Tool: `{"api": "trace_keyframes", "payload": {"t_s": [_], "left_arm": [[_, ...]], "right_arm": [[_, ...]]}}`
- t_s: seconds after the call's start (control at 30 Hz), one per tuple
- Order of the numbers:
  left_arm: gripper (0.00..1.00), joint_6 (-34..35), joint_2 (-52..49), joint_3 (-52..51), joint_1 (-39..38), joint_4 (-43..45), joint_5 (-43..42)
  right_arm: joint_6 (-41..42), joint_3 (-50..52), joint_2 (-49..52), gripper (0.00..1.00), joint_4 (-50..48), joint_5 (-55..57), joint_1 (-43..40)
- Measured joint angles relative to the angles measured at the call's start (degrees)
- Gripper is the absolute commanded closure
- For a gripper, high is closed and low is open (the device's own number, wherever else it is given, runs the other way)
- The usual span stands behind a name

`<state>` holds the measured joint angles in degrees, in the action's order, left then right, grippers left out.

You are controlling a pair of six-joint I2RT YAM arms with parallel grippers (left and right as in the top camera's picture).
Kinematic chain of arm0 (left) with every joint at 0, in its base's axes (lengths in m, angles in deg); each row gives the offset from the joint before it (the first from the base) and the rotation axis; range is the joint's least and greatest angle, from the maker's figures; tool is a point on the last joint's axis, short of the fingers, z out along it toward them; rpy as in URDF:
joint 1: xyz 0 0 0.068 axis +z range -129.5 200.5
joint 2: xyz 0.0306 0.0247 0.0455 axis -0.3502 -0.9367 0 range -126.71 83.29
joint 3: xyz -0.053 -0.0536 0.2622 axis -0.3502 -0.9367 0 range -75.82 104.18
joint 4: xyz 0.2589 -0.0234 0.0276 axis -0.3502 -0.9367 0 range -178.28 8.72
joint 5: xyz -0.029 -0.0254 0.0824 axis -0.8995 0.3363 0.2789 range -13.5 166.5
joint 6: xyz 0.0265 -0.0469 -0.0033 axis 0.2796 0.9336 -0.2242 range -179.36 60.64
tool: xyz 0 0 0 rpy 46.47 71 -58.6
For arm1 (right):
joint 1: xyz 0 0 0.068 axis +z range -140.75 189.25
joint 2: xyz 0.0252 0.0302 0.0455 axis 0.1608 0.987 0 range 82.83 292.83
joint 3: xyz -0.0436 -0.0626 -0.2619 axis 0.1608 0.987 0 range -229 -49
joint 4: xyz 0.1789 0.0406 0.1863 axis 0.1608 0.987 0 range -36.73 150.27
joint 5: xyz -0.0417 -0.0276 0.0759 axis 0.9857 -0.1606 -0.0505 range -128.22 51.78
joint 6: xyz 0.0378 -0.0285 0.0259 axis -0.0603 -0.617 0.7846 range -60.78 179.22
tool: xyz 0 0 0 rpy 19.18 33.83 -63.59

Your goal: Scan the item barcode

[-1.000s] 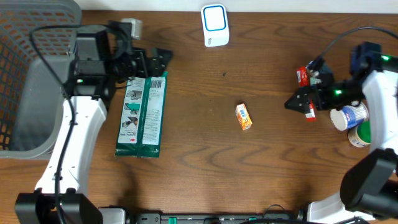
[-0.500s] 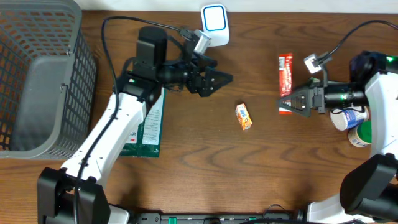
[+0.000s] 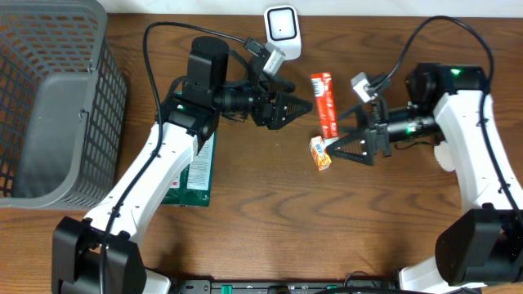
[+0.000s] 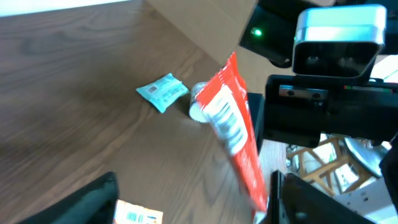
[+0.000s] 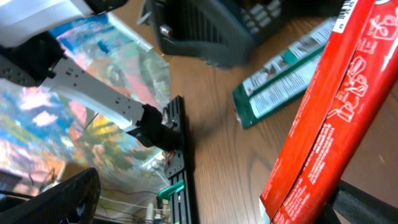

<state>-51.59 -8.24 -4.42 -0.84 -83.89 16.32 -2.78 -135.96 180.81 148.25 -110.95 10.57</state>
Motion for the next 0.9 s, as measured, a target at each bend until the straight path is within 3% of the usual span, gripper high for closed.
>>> {"api": "trace_keyframes", "payload": {"t_s": [0.17,0.33,0.57,0.77,0.9], "left_arm": [[0.30,0.17,0.00,0.00,-1.51,1.49,-2.32],[0.62,0.37,0.00,0.00,-1.97,3.78,-5.46],[0.89,1.33,0.00,0.00,-1.97,4.15,-6.78],[0.92,4.07,0.00,0.00,-1.97,4.13,-6.97],[0.93,5.81,0.00,0.00,-1.97,4.15,-7.41]], "right_arm": [[-0.46,0.00,0.00,0.01,-1.14,-1.36,2.82],[-0.63,0.00,0.00,0.04,-1.57,-1.90,3.72],[-0.70,0.00,0.00,0.01,-3.74,-1.68,3.76],[-0.76,0.00,0.00,0.01,-8.83,0.20,3.78],[3.65,0.00,0.00,0.01,-15.13,2.51,3.28]]}}
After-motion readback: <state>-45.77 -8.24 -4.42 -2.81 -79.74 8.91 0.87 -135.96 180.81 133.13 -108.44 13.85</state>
